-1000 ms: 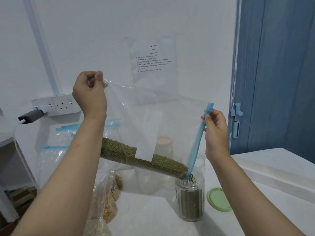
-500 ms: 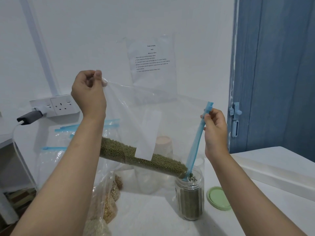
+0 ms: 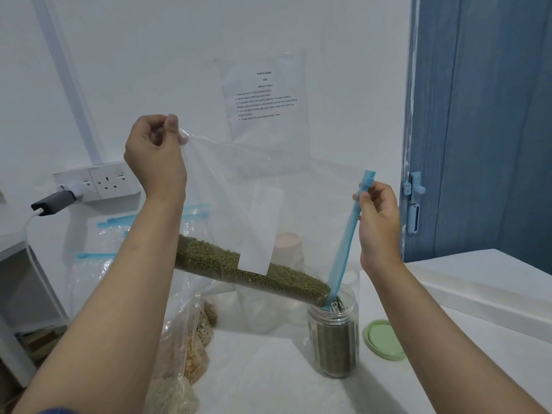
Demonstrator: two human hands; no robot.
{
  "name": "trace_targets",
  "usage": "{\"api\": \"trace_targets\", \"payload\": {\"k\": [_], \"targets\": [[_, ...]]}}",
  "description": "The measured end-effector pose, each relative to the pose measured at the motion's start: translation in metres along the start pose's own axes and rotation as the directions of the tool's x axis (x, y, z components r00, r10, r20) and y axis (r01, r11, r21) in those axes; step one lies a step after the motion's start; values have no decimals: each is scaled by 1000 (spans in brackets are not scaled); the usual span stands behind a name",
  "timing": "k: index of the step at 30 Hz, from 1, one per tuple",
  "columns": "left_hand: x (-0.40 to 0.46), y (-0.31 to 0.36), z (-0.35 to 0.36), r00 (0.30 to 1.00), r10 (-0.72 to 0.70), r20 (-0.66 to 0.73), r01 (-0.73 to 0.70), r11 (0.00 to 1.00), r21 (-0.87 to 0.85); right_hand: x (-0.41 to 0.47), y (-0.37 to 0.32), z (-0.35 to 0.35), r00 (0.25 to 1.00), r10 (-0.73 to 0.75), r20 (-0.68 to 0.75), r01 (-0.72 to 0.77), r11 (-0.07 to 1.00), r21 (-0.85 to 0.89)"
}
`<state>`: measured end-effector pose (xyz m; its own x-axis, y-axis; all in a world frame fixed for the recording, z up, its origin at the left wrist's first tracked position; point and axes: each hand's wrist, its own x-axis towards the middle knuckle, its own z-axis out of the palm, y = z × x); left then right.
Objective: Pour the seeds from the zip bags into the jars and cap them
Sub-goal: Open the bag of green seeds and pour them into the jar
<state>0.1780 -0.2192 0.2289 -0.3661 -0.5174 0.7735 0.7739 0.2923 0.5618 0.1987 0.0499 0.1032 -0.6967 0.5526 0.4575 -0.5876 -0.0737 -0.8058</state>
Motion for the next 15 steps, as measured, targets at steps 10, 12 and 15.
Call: {"api": "trace_targets", "payload": {"k": [10, 12, 15], "targets": [[-3, 3, 0, 1000, -6, 7, 6, 1000, -4, 1, 1, 0, 1000, -6, 8, 6, 1000, -8], [-3, 4, 1, 1000, -6, 6, 6, 1000, -11, 2, 1, -1, 1000, 2, 8, -2, 1000, -11], [-3, 4, 1, 1000, -6, 10, 6, 1000, -8, 3, 2, 0, 1000, 3, 3, -3, 1000, -15]]}}
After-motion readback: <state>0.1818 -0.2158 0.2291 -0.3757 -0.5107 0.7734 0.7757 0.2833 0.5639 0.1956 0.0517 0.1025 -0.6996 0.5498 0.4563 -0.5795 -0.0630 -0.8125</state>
